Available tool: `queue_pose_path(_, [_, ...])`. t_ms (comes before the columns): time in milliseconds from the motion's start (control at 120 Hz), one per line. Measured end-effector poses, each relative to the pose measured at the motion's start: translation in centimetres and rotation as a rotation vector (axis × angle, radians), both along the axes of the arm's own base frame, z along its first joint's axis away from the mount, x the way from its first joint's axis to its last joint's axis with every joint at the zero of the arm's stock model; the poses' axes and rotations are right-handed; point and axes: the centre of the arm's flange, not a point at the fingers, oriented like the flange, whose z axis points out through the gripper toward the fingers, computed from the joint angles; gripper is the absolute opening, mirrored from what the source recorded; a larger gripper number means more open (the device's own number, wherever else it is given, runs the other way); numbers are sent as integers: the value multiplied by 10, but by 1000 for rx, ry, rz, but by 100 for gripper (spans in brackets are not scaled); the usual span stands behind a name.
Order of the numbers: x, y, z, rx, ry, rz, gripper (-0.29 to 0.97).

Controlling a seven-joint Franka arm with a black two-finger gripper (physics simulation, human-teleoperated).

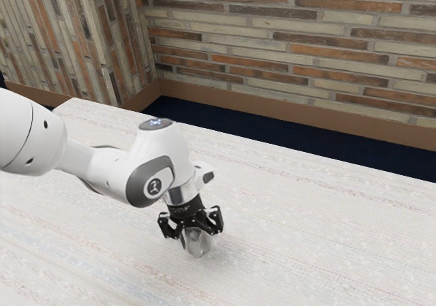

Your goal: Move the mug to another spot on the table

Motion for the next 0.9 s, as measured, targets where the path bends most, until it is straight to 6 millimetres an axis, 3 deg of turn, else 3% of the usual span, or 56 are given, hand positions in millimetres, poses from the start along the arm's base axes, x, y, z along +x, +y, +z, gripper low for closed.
queue_pose_path(150, [0, 1, 2, 7, -18, 5, 37])
queue_pose_path(375, [-7, 2, 15, 13, -16, 2, 25])
queue_pose_path(692, [-12, 4, 45, 58, -24, -43, 14])
queue_pose_path(900, [-12, 8, 48, 94, -21, -64, 10])
